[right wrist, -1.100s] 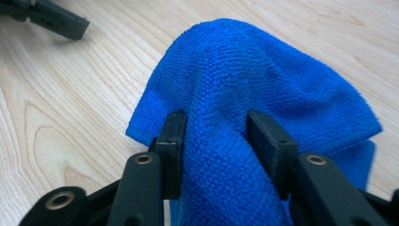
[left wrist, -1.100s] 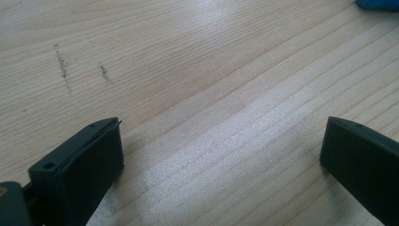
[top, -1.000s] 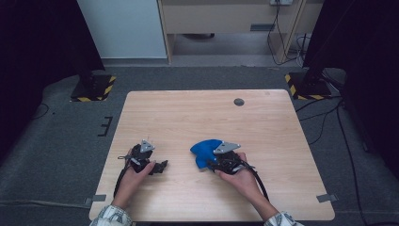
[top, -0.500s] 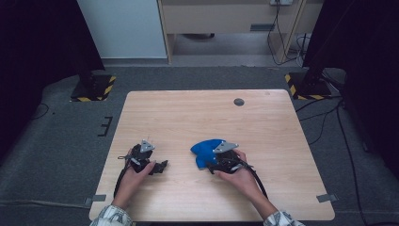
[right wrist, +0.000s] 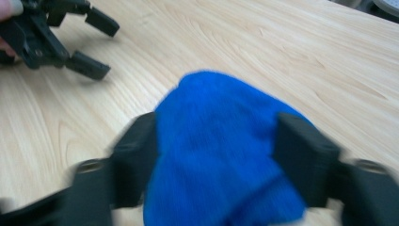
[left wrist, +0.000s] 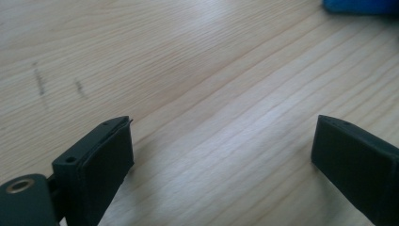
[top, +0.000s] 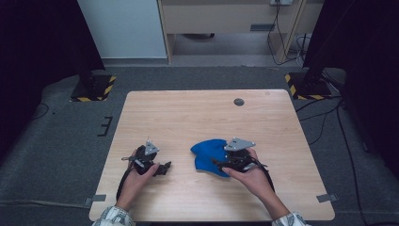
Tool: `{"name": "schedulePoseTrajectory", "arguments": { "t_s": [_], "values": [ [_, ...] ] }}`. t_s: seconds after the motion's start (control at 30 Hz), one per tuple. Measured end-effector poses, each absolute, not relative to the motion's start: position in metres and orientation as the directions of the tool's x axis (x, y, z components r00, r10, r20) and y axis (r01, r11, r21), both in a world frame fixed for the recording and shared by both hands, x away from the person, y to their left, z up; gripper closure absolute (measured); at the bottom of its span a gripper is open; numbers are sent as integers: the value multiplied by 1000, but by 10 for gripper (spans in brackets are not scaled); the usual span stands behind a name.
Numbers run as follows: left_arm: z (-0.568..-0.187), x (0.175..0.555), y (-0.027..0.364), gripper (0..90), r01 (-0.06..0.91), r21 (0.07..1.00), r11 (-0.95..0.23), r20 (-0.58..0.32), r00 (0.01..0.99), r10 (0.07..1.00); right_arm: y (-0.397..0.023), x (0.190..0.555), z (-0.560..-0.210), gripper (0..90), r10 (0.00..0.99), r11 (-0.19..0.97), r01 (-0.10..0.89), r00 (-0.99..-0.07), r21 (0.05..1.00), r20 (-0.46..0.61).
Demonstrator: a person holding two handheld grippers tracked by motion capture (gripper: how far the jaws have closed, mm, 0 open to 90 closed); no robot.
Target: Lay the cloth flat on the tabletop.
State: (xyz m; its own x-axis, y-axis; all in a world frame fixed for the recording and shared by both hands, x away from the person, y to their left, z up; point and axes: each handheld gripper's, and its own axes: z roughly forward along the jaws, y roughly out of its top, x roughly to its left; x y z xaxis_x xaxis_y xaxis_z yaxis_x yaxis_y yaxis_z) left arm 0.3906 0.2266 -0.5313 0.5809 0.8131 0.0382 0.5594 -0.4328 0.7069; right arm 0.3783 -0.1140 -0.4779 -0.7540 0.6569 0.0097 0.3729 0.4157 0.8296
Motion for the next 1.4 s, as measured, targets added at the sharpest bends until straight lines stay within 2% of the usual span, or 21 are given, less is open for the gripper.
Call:
{"name": "schedulePoseTrajectory", "arguments": {
  "t_s": [0.03, 0.07, 0.2, 0.3, 0.4, 0.43, 0.47, 0.53, 0.6, 0.63, 0.67, 0.7, 0.73, 0.77, 0.97, 1.07, 1.17, 1.4],
  "values": [
    [-531, 391, 227, 59, 559, 707, -433, 38, 581, 813, -114, 378, -478, 386, 657, 416, 373, -754, 830, 10],
    [-530, 390, 222, 61, 553, 710, -436, 39, 588, 808, -123, 373, -480, 481, 656, 415, 380, -755, 826, 18],
    [-527, 387, 218, 67, 552, 716, -427, 27, 589, 807, -132, 365, -487, 589, 635, 435, 389, -772, 812, 30],
    [-523, 384, 218, 68, 549, 727, -412, 21, 583, 812, -131, 361, -490, 598, 627, 456, 387, -779, 801, 19],
    [-515, 378, 217, 72, 547, 753, -366, -8, 564, 825, -126, 361, -494, 528, 620, 474, 383, -785, 793, 8],
    [-515, 378, 217, 73, 547, 753, -366, -8, 564, 825, -126, 361, -494, 528, 620, 474, 383, -785, 793, 8],
    [-513, 376, 216, 73, 541, 758, -365, -11, 569, 822, -122, 361, -496, 474, 619, 479, 391, -786, 786, 14],
    [-514, 376, 214, 73, 539, 756, -371, -6, 573, 820, -120, 361, -499, 451, 626, 493, 393, -780, 776, -3],
    [-515, 376, 212, 73, 540, 747, -388, 8, 576, 817, -118, 361, -501, 529, 629, 509, 392, -777, 767, -21],
    [-515, 376, 212, 73, 540, 747, -388, 8, 576, 817, -118, 361, -501, 529, 629, 509, 392, -777, 767, -21],
    [-517, 376, 212, 73, 537, 740, -405, 28, 576, 817, -117, 362, -501, 568, 630, 513, 387, -776, 766, -30],
    [-517, 377, 211, 73, 539, 734, -413, 37, 575, 817, -118, 363, -501, 617, 637, 505, 390, -770, 770, -28],
    [-519, 377, 211, 73, 544, 726, -421, 44, 574, 818, -119, 364, -499, 720, 639, 489, 392, -769, 779, -14],
    [-519, 377, 211, 73, 543, 726, -421, 43, 575, 817, -120, 364, -499, 736, 641, 481, 394, -768, 783, -8],
    [-519, 377, 210, 73, 537, 734, -415, 42, 574, 818, -126, 367, -490, 726, 651, 417, 387, -758, 823, 26],
    [-519, 377, 209, 73, 538, 732, -418, 44, 576, 816, -129, 370, -487, 763, 659, 390, 392, -751, 834, 45],
    [-519, 377, 207, 74, 534, 735, -418, 42, 580, 814, -135, 374, -483, 849, 663, 357, 397, -745, 846, 70],
    [-519, 377, 206, 76, 533, 738, -414, 35, 583, 812, -139, 382, -467, 863, 679, 297, 370, -730, 880, 78]
  ]
}}
